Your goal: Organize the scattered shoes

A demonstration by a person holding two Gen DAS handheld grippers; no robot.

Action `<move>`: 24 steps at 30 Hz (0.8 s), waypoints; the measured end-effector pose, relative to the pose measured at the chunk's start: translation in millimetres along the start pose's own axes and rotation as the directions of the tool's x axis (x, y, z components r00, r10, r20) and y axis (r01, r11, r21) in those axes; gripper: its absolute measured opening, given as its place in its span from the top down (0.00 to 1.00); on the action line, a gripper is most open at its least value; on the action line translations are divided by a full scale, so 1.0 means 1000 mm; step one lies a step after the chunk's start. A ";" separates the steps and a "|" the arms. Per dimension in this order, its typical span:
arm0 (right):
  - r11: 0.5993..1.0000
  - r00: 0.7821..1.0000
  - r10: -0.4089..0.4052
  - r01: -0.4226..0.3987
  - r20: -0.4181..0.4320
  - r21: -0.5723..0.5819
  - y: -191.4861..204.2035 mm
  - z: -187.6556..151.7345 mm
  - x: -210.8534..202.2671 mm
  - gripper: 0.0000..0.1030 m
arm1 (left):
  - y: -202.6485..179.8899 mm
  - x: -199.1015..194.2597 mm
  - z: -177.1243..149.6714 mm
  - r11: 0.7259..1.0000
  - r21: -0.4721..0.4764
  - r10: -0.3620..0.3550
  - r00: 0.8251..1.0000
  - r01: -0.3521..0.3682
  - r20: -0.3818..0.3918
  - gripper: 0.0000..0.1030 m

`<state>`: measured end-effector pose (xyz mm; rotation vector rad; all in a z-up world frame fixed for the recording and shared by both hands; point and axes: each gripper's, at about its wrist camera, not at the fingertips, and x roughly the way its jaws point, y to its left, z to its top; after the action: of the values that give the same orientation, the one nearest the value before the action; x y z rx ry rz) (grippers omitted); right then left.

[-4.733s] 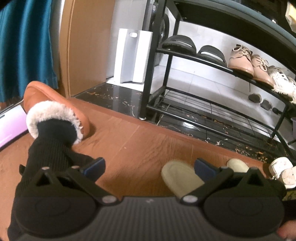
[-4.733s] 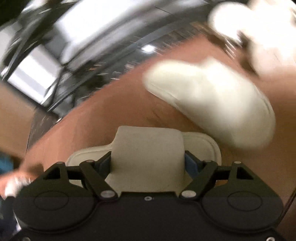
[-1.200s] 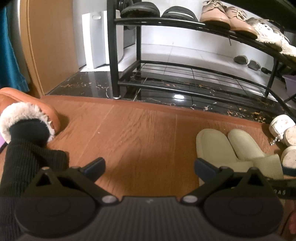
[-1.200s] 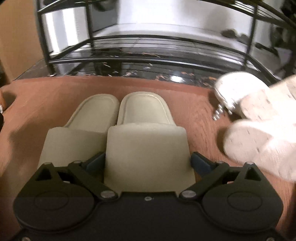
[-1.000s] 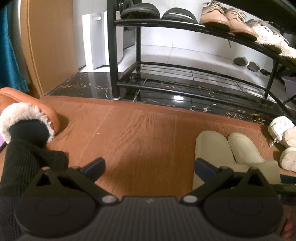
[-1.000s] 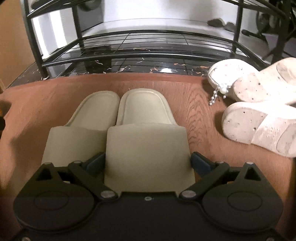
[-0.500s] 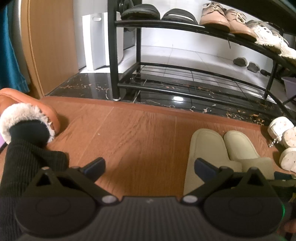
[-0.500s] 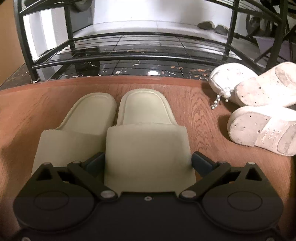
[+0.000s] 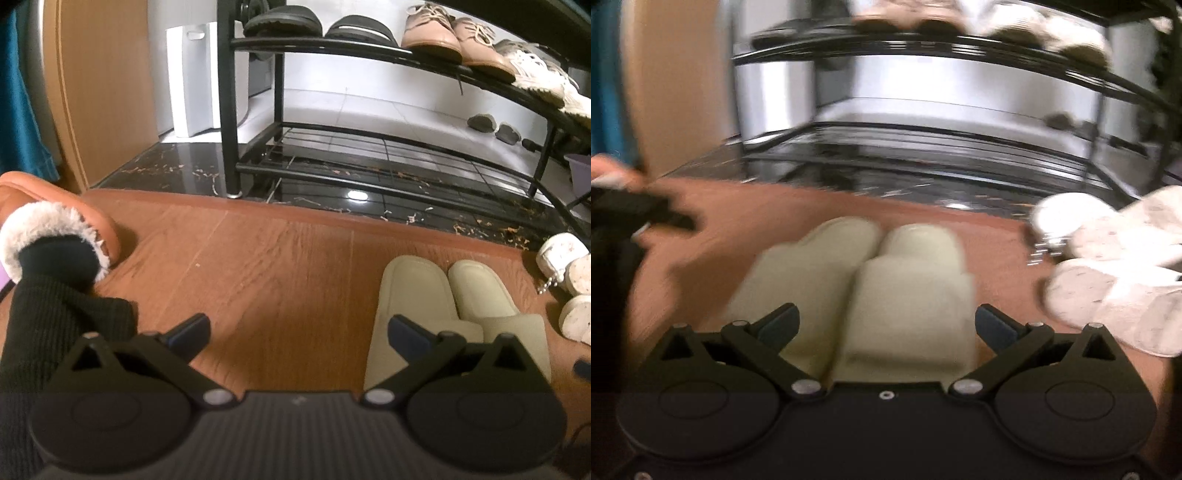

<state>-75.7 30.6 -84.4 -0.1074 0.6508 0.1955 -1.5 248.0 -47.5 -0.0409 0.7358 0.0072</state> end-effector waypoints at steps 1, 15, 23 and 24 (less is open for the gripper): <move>1.000 1.000 0.009 -0.009 0.000 -0.010 0.003 -0.001 -0.001 0.00 | 0.000 0.000 0.000 1.000 -0.003 0.002 1.000 -0.002 -0.001 0.01; 0.999 0.998 0.039 -0.038 -0.043 0.014 0.025 -0.016 0.018 0.00 | -0.005 0.004 -0.002 0.999 0.025 0.026 0.999 -0.026 -0.035 0.01; 0.994 0.998 0.013 -0.006 -0.060 0.111 0.019 -0.015 0.028 0.00 | -0.005 0.006 -0.003 0.999 0.026 0.039 0.998 -0.037 -0.052 0.01; 0.992 0.998 0.012 -0.005 -0.059 0.122 0.018 -0.015 0.028 0.00 | -0.006 0.006 -0.003 0.999 0.027 0.039 0.998 -0.038 -0.053 0.01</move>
<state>-66.2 49.5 -114.0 0.0074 0.7212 0.1610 0.8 242.2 -53.4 -0.0018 0.7899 0.0335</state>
